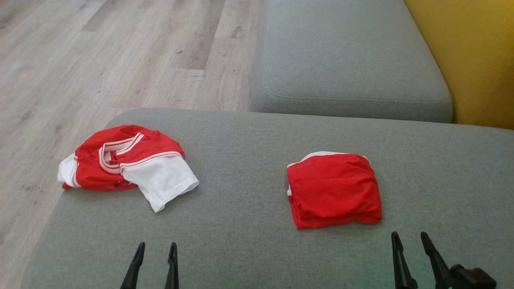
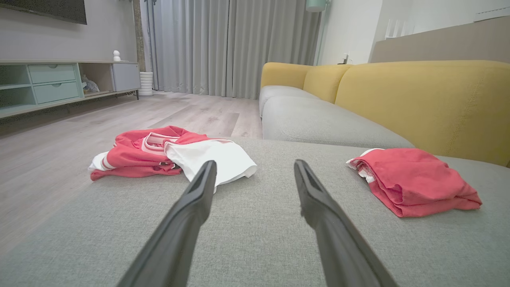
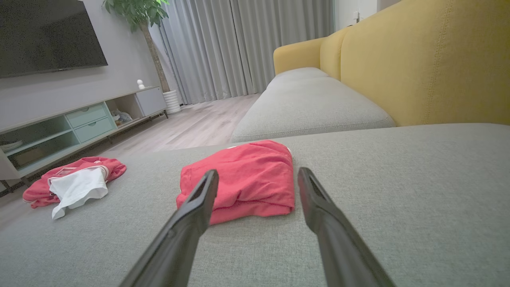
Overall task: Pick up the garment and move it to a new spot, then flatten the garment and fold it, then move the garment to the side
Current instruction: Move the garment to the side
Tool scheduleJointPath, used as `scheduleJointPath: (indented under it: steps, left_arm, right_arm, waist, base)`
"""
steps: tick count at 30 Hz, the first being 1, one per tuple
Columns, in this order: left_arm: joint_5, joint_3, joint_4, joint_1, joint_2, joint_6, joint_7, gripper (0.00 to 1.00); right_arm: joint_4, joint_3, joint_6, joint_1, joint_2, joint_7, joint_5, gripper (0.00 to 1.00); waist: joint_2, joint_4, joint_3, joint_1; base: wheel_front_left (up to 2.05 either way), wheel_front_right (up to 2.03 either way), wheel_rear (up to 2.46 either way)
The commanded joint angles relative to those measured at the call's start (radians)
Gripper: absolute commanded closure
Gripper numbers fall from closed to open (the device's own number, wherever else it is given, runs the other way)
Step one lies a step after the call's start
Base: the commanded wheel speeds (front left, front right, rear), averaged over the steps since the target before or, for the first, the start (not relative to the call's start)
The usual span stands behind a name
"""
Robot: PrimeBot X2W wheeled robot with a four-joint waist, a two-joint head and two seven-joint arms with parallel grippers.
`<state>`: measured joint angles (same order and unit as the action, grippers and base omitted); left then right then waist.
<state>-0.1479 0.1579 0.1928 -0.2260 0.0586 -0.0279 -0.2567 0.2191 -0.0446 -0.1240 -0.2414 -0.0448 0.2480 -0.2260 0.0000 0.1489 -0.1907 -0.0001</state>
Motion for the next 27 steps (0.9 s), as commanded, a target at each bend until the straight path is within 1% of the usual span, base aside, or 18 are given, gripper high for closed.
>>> scheduleJointPath:
  steps: [1, 13, 15, 18, 22, 25, 27]
  left_arm:
    - [0.013, -0.04, -0.025, 0.048, -0.008, -0.004, -0.005, 0.0]
    - [0.034, -0.052, -0.01, 0.06, -0.008, -0.002, -0.005, 0.0]
    - [0.034, -0.052, -0.005, 0.067, -0.008, -0.003, -0.005, 0.0]
    - [0.045, -0.05, 0.002, 0.083, -0.008, -0.004, -0.005, 0.0]
    - [0.068, -0.047, 0.0, 0.117, -0.008, -0.002, -0.005, 0.0]
    - [0.069, -0.037, -0.008, 0.148, -0.008, -0.007, -0.005, 0.0]
    - [0.072, -0.026, -0.008, 0.17, -0.008, -0.012, -0.005, 0.0]
  right_arm:
    - [-0.029, -0.02, -0.007, 0.032, -0.008, 0.014, 0.012, 0.0]
    - [-0.032, -0.038, -0.007, 0.024, -0.006, 0.014, 0.04, 0.0]
    - [-0.031, -0.04, -0.007, 0.025, -0.006, 0.014, 0.037, 0.0]
    - [-0.011, -0.036, -0.007, 0.033, -0.006, 0.014, 0.002, 0.0]
    - [0.019, -0.04, -0.007, 0.107, -0.006, 0.014, -0.01, 0.0]
    - [0.052, -0.036, -0.007, 0.175, -0.006, 0.014, -0.014, 0.0]
    - [0.095, -0.04, -0.007, 0.228, -0.006, 0.014, -0.019, 0.0]
  waist:
    - [0.0, -0.003, 0.001, 0.0001]
    - [0.0, -0.04, 0.018, 0.0001]
    - [0.0, -0.05, 0.026, 0.0001]
    - [0.0, -0.067, 0.045, 0.0001]
    - [0.0, -0.095, 0.107, 0.0001]
    - [0.0, -0.095, 0.157, 0.0001]
    - [0.0, -0.088, 0.19, 0.0001]
  base:
    - [0.0, 0.0, 0.0]
    - [0.0, 0.0, 0.0]
    - [0.0, 0.0, 0.0]
    - [0.0, 0.0, 0.0]
    - [0.0, 0.0, 0.0]
    - [0.0, 0.0, 0.0]
    - [0.0, 0.0, 0.0]
